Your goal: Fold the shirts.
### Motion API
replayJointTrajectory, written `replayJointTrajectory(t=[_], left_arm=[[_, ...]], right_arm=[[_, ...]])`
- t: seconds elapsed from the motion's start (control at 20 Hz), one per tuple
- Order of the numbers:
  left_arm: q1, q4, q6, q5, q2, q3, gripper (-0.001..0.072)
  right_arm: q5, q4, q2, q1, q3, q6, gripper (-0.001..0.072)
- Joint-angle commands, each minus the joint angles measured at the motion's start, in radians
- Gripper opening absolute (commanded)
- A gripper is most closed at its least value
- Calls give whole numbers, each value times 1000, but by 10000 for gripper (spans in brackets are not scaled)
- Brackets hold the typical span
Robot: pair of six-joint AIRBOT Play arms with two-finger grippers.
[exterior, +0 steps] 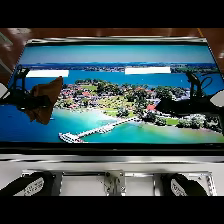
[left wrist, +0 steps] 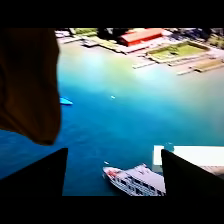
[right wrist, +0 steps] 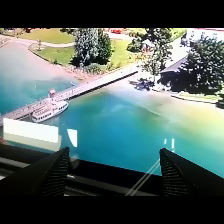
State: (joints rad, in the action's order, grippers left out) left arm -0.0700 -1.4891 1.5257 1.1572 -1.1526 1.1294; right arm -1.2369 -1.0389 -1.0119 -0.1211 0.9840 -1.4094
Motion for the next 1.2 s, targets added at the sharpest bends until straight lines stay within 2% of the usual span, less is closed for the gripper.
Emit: replayJointTrajectory(t=[0.0,0.1,0.25,0.55,0.6,0.65,0.7,0.85,0.95,1.05,1.15], left_arm=[[-111,-175,40,-24,-137,115,707],[-186,-158,59,25,-274,209,707],[-221,-151,69,65,-454,289,707],[-220,-91,61,-31,-628,321,699],[-220,-75,61,-50,-630,323,536],[-220,-60,46,-45,-624,336,78],[-219,-34,-8,-34,-614,358,34],[-188,-2,-85,8,-513,460,34],[-142,105,-138,9,-378,497,34],[-76,200,-157,-8,-203,500,33],[8,223,-156,-12,-31,499,34]], right_arm=[[19,-11,0,0,0,0,694],[22,-11,0,0,0,0,693],[21,-11,0,0,0,0,688],[21,-9,0,0,0,-63,688],[20,-8,0,0,0,-74,688],[19,-9,0,0,0,-76,688],[19,-10,0,0,0,-76,688],[22,-8,0,0,0,-76,687],[32,-9,0,0,0,-75,687],[13,-7,0,0,12,-75,687],[-63,-19,0,0,70,-71,687]])
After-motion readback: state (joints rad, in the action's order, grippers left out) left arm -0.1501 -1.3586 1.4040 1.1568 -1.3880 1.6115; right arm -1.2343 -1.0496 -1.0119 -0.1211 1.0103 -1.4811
